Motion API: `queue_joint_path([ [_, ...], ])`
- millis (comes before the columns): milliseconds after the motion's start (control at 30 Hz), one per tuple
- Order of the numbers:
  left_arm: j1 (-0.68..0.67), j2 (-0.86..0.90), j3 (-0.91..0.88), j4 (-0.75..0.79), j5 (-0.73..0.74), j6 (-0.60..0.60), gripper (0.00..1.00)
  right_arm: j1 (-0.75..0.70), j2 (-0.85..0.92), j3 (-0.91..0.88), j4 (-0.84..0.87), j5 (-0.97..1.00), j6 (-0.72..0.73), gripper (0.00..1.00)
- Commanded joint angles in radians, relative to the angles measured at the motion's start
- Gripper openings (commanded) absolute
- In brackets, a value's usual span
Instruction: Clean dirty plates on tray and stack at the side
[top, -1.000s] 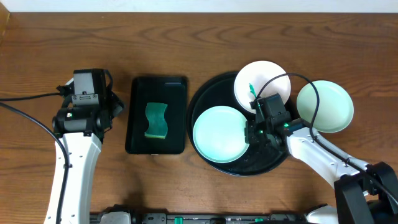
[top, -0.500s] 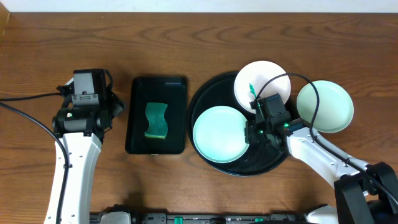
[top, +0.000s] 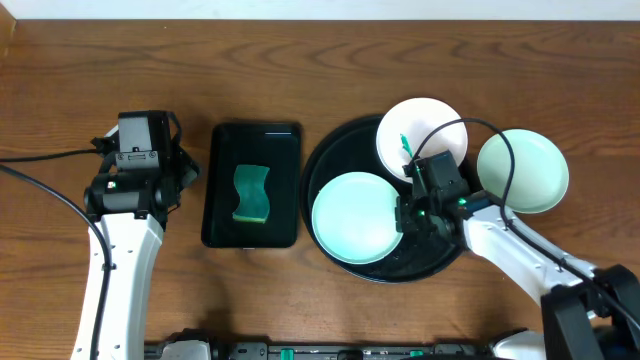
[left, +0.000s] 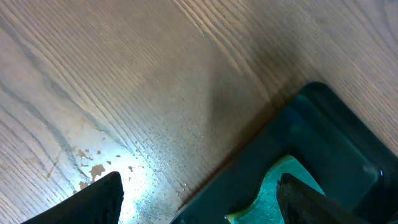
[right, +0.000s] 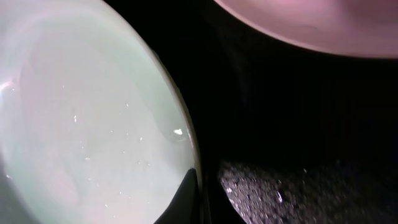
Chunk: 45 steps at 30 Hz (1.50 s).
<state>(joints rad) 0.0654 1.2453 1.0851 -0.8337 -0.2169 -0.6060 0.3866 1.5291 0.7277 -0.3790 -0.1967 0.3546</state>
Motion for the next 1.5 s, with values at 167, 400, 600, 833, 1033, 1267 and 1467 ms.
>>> queue_joint_path([
  [167,0.005,-0.004,-0.002,-0.003,-0.02,-0.001,0.8,-0.083,-0.179,0.0,-0.087,-0.018,-0.042,0.01],
  [400,0.005,-0.004,-0.002,-0.003,-0.02,-0.001,0.79,-0.092,-0.224,0.0,-0.098,-0.019,-0.041,0.01],
  [600,0.005,-0.004,-0.002,-0.003,-0.02,-0.001,0.8,-0.092,-0.229,0.0,-0.084,-0.04,-0.033,0.01],
  [833,0.005,-0.004,-0.002,-0.004,-0.02,-0.001,0.79,-0.092,-0.229,0.003,-0.039,-0.069,0.077,0.01],
  [1033,0.005,-0.004,-0.002,-0.003,-0.02,-0.002,0.8,-0.092,-0.229,0.029,-0.036,-0.06,0.136,0.02],
  [1267,0.005,-0.004,-0.002,-0.003,-0.02,-0.001,0.79,-0.09,-0.227,0.127,-0.129,-0.026,0.161,0.02],
  [1467,0.005,-0.004,-0.002,-0.003,-0.02,-0.002,0.79,-0.087,-0.223,0.236,-0.218,0.021,0.194,0.02],
])
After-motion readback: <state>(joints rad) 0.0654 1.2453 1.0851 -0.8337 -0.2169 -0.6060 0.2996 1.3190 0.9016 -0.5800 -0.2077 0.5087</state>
